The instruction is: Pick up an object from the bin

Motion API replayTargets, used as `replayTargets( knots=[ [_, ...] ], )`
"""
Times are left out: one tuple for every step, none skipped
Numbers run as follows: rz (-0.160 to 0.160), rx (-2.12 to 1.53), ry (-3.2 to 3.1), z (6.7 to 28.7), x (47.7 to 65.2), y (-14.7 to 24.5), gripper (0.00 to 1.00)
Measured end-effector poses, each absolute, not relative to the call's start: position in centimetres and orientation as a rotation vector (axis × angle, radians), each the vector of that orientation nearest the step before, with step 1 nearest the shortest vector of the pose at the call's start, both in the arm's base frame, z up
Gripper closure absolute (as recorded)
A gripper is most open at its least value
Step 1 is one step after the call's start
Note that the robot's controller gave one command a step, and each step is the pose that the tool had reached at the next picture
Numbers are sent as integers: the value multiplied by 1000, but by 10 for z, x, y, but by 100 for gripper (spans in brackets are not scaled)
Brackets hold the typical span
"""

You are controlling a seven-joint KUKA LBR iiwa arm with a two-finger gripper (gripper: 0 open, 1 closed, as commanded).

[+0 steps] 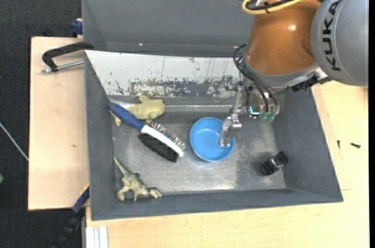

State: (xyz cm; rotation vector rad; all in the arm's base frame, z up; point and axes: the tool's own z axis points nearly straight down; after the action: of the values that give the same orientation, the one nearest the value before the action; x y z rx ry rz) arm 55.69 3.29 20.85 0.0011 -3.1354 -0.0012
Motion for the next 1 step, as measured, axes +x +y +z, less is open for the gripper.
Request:
replayTargets(
  knots=[
    [-2, 592, -3091, 72, 588, 67, 0]
  ],
)
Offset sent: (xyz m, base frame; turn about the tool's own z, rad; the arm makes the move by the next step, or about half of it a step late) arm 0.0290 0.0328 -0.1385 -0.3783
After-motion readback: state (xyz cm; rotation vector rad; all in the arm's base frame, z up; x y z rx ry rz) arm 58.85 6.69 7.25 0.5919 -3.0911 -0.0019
